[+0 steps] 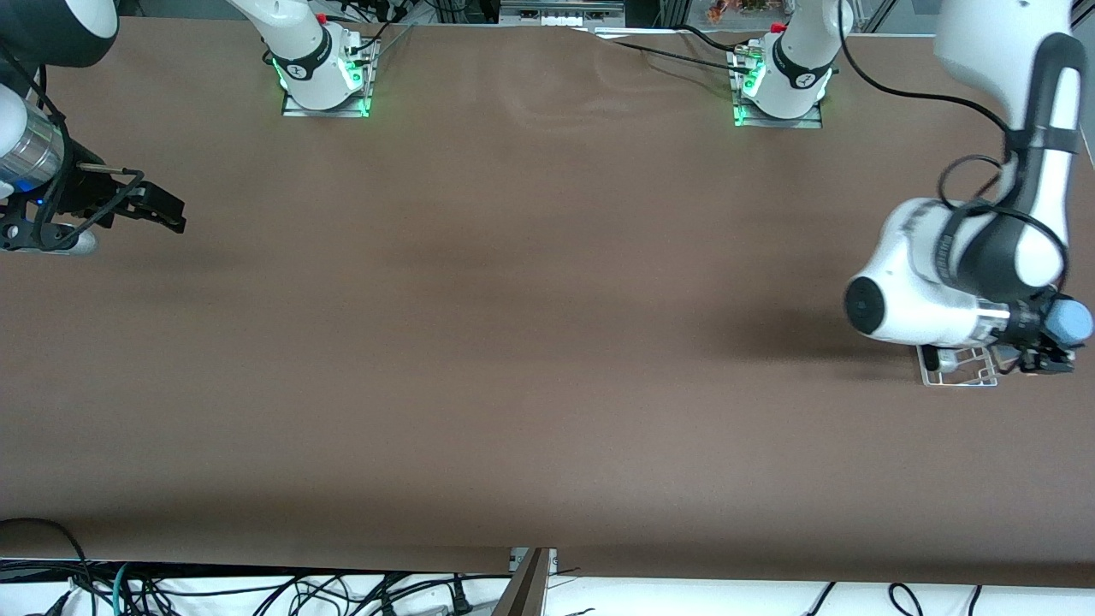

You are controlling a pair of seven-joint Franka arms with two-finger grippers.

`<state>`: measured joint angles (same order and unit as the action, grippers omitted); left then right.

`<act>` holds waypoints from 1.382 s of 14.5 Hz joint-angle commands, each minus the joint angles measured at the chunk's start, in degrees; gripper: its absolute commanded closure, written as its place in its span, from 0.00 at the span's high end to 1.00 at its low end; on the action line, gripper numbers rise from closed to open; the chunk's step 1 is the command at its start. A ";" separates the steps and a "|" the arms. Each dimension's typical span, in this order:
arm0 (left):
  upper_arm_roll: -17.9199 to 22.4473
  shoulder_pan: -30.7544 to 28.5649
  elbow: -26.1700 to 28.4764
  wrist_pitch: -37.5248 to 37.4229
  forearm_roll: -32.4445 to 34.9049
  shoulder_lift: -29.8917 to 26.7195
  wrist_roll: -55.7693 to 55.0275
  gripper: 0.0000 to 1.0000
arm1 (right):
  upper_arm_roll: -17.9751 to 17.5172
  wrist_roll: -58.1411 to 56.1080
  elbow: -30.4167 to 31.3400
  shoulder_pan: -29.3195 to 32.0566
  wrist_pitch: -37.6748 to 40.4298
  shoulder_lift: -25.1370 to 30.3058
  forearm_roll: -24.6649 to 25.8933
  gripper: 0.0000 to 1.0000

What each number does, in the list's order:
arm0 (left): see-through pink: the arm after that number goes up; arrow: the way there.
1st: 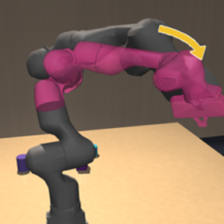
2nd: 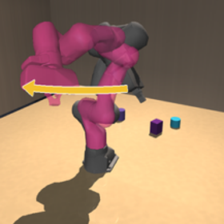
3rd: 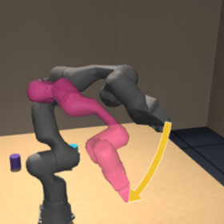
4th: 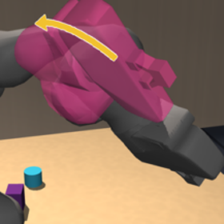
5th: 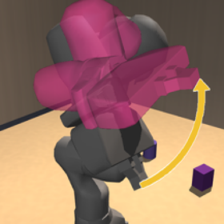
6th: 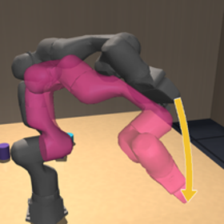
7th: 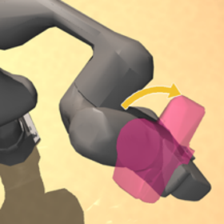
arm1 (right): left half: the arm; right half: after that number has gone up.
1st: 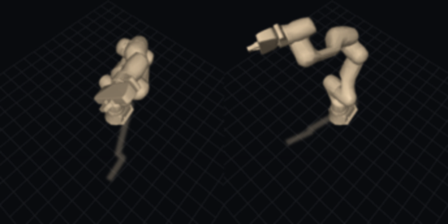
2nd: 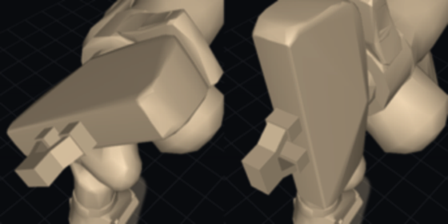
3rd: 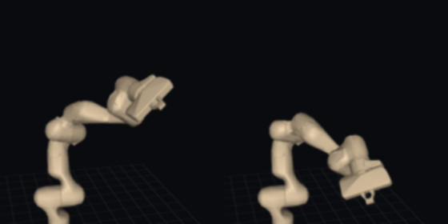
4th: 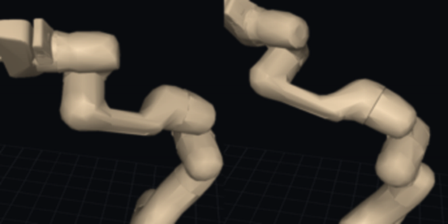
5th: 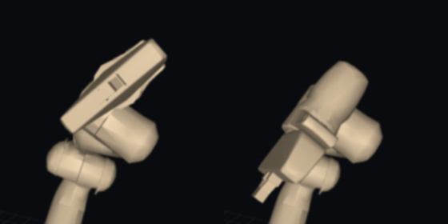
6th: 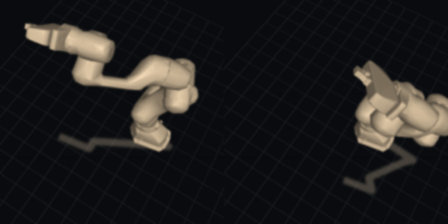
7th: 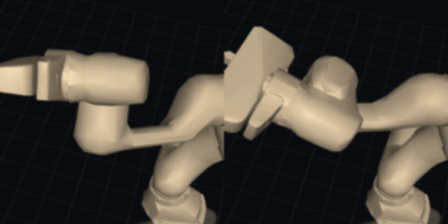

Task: Transfer cup to left arm and place on rack
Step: 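Carry the cup with the left gripper down into the wire rack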

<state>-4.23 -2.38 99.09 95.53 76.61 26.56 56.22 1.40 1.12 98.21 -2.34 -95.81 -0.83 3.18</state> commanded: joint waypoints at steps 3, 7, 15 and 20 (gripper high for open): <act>-1.14 -0.34 9.35 0.54 3.29 -3.44 -6.47 0.09 | -1.31 -3.75 -0.47 1.98 2.37 1.54 0.16 0.99; -1.31 -0.34 18.15 -0.95 3.37 -7.83 -14.99 0.09 | -1.49 -4.02 -1.00 1.55 3.00 1.45 -0.02 0.99; -1.40 -0.87 23.17 -0.96 4.96 -7.49 -25.37 0.09 | -1.49 -4.37 -4.95 -1.26 4.32 -0.22 -1.51 0.99; -1.40 -0.87 23.61 -0.78 6.19 -6.17 -30.64 0.10 | -1.31 -4.28 -5.48 -1.00 3.96 -1.19 -1.77 0.99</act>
<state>-5.36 -3.00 121.63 94.61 80.86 20.57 28.21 -0.11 -2.61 94.81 -3.41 -92.84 -1.11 2.31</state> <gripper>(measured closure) 0.308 0.004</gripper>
